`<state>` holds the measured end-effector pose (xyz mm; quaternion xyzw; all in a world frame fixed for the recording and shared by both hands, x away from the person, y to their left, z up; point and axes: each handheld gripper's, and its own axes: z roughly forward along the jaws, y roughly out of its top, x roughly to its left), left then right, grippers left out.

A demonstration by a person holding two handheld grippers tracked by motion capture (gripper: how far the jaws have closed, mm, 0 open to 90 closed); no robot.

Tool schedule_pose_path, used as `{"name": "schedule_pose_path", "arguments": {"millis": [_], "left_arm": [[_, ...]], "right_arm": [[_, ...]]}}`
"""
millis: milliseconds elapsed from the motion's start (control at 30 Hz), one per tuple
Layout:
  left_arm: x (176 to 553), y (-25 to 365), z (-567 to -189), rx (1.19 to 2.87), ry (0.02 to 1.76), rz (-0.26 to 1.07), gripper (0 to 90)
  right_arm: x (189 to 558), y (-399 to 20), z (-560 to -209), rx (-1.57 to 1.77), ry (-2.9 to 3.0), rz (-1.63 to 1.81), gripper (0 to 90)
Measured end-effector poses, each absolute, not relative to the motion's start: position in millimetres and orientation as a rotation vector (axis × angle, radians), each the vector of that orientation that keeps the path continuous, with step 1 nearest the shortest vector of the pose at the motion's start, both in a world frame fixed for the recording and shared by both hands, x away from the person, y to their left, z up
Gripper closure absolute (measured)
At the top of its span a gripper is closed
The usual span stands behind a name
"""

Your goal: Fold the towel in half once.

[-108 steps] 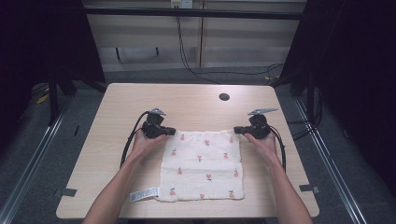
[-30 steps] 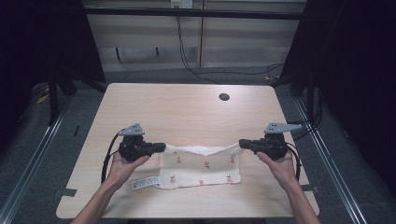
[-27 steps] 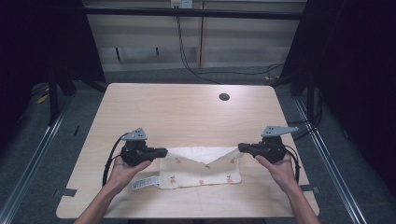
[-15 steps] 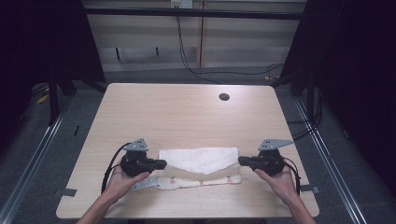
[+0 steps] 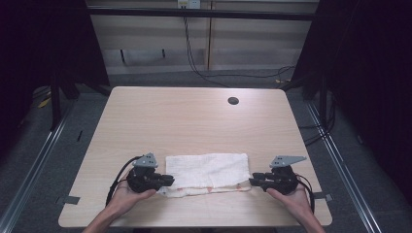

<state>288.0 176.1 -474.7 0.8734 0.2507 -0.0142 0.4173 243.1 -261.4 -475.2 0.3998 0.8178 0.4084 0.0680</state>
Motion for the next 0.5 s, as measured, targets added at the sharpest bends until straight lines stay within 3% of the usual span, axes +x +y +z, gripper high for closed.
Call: {"name": "schedule_pose_path", "arguments": {"millis": [100, 333, 500], "left_arm": [[293, 179, -476, 2.177, 0.649, -0.037, 80.2], [322, 171, -486, 2.196, 0.715, -0.025, 76.8], [323, 166, -496, 2.234, 0.716, -0.040, 73.5]], "right_arm": [[245, -257, -469, 1.201, 2.448, 1.246, 61.7], [257, -242, -469, 1.191, 2.459, 1.187, 58.5], [280, -218, -485, 1.186, 2.503, 1.139, 54.4]]}}
